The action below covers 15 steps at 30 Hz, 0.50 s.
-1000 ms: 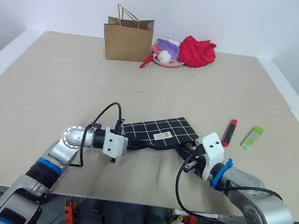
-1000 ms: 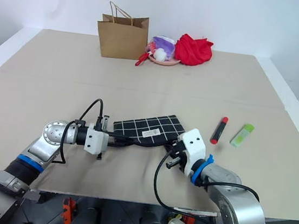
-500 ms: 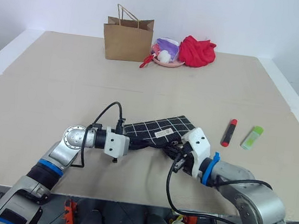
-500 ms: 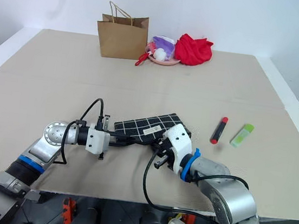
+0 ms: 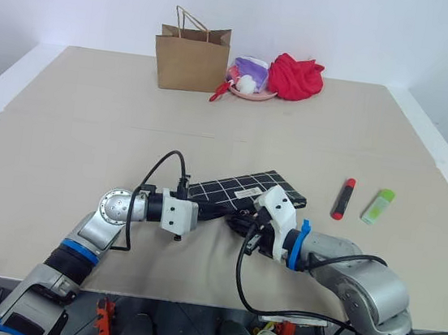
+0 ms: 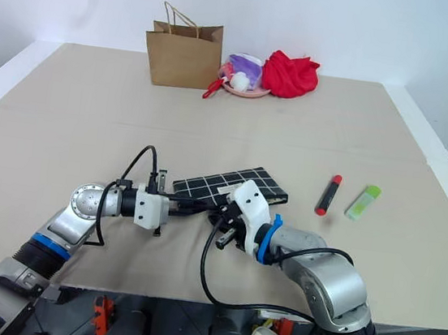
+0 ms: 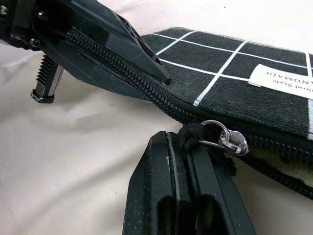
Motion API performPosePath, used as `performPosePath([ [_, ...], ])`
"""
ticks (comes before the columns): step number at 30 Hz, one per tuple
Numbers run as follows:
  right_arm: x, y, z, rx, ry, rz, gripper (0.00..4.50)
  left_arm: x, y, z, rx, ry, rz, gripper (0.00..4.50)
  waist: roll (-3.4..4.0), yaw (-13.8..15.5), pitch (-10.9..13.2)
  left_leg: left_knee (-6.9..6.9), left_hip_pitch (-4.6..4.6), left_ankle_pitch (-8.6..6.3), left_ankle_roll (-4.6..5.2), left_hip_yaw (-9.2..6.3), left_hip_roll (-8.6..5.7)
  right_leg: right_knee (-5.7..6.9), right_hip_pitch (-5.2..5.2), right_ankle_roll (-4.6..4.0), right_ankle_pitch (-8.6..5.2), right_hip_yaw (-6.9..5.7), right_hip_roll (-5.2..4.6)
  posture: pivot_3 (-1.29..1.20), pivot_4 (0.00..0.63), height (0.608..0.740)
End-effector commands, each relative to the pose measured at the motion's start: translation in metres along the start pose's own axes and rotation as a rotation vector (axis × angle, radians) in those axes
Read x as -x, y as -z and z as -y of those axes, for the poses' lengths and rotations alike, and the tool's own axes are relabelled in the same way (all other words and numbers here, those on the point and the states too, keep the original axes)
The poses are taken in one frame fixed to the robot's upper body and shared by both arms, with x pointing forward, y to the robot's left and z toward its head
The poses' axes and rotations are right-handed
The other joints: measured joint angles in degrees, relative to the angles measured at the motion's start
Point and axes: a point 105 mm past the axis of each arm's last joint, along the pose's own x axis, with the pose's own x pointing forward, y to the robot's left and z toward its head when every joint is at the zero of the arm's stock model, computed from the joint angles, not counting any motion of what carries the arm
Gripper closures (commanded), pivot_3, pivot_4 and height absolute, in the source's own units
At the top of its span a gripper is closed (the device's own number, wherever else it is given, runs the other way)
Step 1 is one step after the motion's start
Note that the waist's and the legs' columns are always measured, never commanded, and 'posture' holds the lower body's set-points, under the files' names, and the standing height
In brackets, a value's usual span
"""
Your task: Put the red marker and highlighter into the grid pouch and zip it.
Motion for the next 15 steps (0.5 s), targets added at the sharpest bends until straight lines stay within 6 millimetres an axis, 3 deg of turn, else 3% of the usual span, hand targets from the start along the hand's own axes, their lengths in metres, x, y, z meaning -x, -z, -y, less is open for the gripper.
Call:
performPosePath([
  [1,0.014,-0.004,0.010,-0.071,0.047,0.043,4.14,0.003,-0.007,-0.005,-0.024,-0.020,0.022,4.50,0.00,0.01,0.00,0.00,0.00,0.00,0.00,0.00,0.00,0.00,0.00,0.00,0.00,0.00,0.00,0.00,0.150,0.740],
  [6,0.043,0.003,0.013,-0.109,0.063,0.054,2.24,0.004,-0.007,-0.006,-0.025,-0.019,0.022,4.50,0.00,0.22,0.00,0.00,-0.06,0.00,0.00,-0.02,-0.02,-0.01,-0.01,0.02,-0.02,-0.01,-0.02,0.00,0.150,0.740],
  [10,0.070,0.009,0.023,-0.139,0.131,0.086,0.11,0.004,-0.007,-0.007,-0.024,-0.017,0.023,4.50,-0.01,0.20,0.00,0.00,-0.06,0.00,0.00,-0.03,-0.02,0.00,-0.01,0.03,-0.02,-0.02,-0.01,0.00,0.150,0.740],
  [15,0.097,0.014,0.041,-0.195,0.252,0.110,0.05,0.002,-0.008,-0.009,-0.026,-0.014,0.030,4.50,-0.01,0.10,0.00,0.02,-0.03,0.00,0.00,-0.03,-0.02,0.00,0.00,0.03,0.00,-0.01,0.00,0.00,0.150,0.740],
])
